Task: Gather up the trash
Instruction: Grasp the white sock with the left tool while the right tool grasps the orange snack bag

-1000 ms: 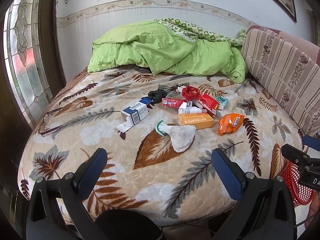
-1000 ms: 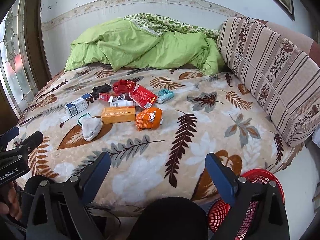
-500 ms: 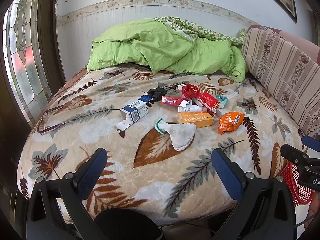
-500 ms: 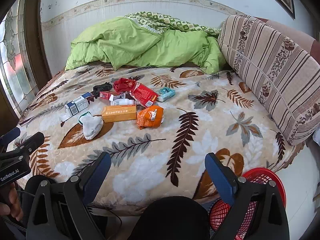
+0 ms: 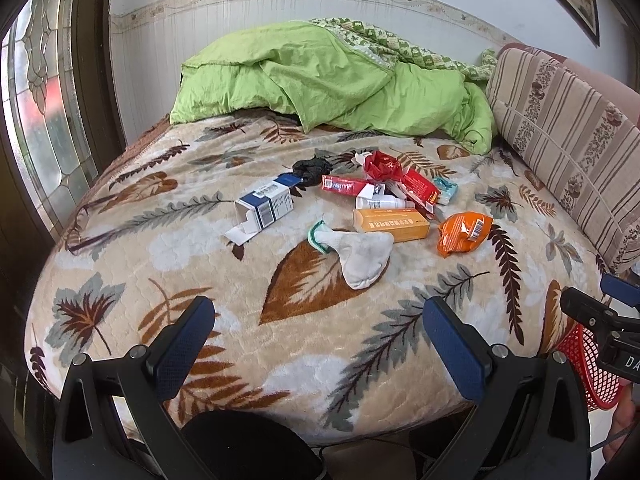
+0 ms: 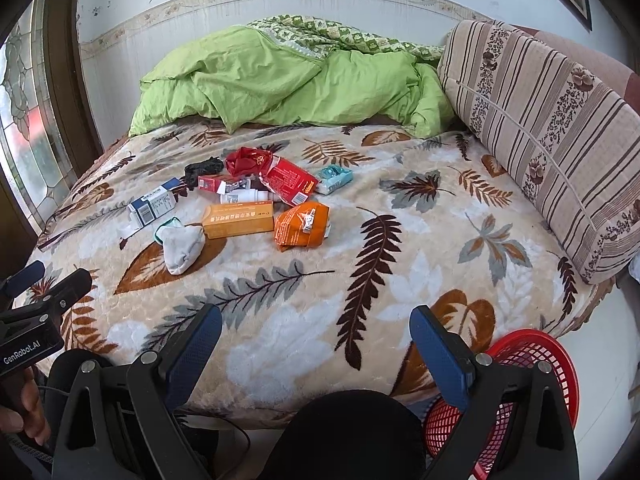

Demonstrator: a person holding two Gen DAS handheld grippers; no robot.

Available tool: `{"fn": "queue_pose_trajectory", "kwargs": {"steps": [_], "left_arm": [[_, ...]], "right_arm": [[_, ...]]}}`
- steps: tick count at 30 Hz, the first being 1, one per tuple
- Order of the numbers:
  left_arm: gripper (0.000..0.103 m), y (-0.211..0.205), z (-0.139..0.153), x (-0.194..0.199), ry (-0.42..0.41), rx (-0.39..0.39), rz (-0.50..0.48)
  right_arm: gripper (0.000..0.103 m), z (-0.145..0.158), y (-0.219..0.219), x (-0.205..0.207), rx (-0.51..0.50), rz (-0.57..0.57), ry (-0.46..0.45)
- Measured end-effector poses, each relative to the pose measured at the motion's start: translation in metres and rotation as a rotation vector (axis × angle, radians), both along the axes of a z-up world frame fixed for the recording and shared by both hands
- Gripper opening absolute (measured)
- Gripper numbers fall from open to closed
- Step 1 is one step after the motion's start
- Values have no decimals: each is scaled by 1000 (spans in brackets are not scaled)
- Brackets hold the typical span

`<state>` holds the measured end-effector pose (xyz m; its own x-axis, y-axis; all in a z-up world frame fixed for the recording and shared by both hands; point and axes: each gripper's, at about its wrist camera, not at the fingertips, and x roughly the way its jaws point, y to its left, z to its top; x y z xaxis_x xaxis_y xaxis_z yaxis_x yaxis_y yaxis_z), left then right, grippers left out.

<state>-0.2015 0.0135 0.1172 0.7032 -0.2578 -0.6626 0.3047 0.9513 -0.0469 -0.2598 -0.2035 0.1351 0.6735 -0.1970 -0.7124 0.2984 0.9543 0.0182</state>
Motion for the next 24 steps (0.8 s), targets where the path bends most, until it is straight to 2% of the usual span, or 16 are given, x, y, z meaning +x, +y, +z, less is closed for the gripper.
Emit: {"fn": "queue_pose_trajectory", "kwargs": {"steps": [2,6,8,10,12,16,21,24], "left_arm": [[103,2,-3,10,52,-34,-10],[103,7,-12,31,132,-102,-12],[103,5,-16,43,161,-123,-16],[94,0,-21,57,194,-145,-23],[89,-7,-28,72,226,-161,-29],[89,-20,-43,102,306,-224,-25],[81,-43,-59,128,321,-186,-25],[68,-53,-70,140,343,-182,-42]], "right_arm": [[96,-3,-2,2,24,9,4],[84,-13,-10,7,118,37,17],[81,-19,-15,12,161,43,28],[79,-23,-19,16,184,39,32],[78,-26,-24,21,211,38,32],[78,-31,-41,35,281,30,21],[78,-39,-67,69,375,17,4],[78,-44,-75,93,360,20,5]]}}
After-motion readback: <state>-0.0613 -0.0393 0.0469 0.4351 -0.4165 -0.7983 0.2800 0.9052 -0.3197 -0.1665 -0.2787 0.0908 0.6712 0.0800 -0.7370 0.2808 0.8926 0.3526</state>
